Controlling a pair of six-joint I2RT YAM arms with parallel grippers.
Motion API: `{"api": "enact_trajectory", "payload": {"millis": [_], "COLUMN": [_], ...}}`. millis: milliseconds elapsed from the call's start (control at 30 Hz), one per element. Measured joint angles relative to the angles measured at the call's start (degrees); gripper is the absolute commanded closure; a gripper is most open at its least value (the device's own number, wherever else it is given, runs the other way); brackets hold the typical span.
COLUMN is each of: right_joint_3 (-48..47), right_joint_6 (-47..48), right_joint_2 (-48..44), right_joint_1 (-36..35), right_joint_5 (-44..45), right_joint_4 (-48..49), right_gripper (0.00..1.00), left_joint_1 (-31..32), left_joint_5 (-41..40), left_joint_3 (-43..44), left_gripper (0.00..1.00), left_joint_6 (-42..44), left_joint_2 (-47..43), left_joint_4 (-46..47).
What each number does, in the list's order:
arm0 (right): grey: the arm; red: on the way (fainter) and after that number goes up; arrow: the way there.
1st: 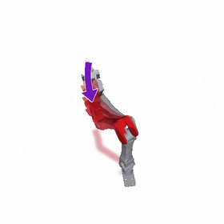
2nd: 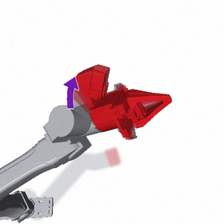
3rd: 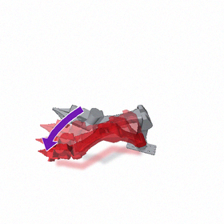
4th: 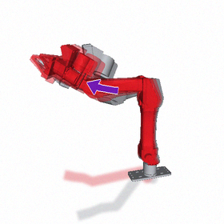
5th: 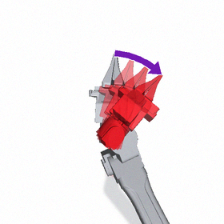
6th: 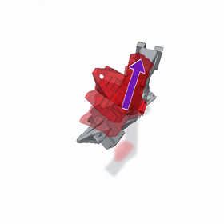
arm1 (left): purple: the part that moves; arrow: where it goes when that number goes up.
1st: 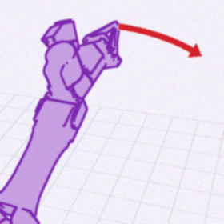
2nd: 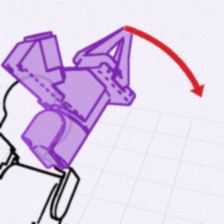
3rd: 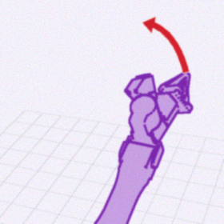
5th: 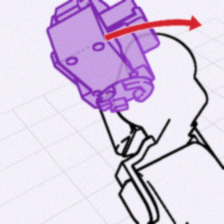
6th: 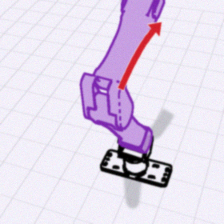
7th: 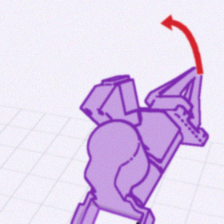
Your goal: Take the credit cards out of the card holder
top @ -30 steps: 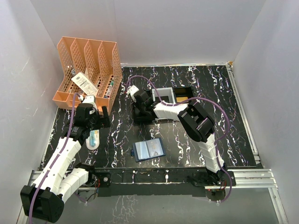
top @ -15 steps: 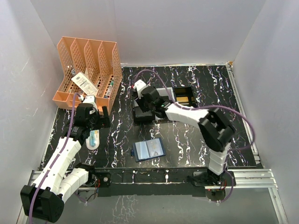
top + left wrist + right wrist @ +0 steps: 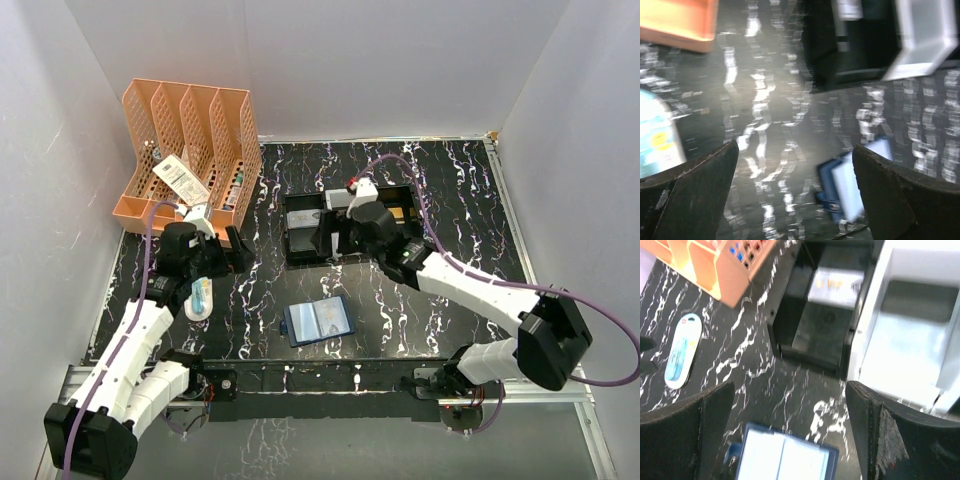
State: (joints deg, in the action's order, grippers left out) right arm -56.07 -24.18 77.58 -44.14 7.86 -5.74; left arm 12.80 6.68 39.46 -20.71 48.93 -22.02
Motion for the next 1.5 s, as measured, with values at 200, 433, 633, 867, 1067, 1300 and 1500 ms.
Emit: {"api": "enact_trajectory", "payload": {"millis": [200,433,633,867,1067,1300,1500], "right_joint_3": [11.41,17.46,21.05,21.27,21.49,21.79,22.12], "right_joint_6": [-12.17,-21.86,-25.46,-25.81,-25.57,-22.77,-21.09], "right_joint_2": [-4.46,-4.74,-6.01,-6.29,-4.63,0.22,2.32], "right_joint_1": [0.02,0.02,0.00,0.00,0.00,0.00,0.02], "right_joint_5": [-3.13,-10.91,-14.97,-18.43,-20.33,-22.62,-24.39], "right_joint_4": [-1.90,-3.04,-3.54,-4.81,-4.55,-3.82,-2.47], "right_gripper": [0.20,0.46,0.61,0.65,0.66,0.68,0.73], "left_joint_1": [3.65,26.56,37.16,42.88,46.14,49.68,50.45], "left_joint_5": [14.88,10.93,1.97,-7.19,-13.35,-19.87,-21.77], "left_joint_3": [-3.93,-3.30,-3.72,-4.55,-5.97,-8.37,-10.01], "left_gripper": [0.12,0.25,0.32,0.44,0.54,0.60,0.66], "left_joint_6": [-12.63,-20.24,-26.99,-33.48,-37.92,-42.07,-43.45], "left_joint_2": [-0.52,8.37,12.74,16.37,22.34,22.91,21.53], "left_joint_4": [9.97,12.13,12.50,12.79,12.48,12.79,13.27]}}
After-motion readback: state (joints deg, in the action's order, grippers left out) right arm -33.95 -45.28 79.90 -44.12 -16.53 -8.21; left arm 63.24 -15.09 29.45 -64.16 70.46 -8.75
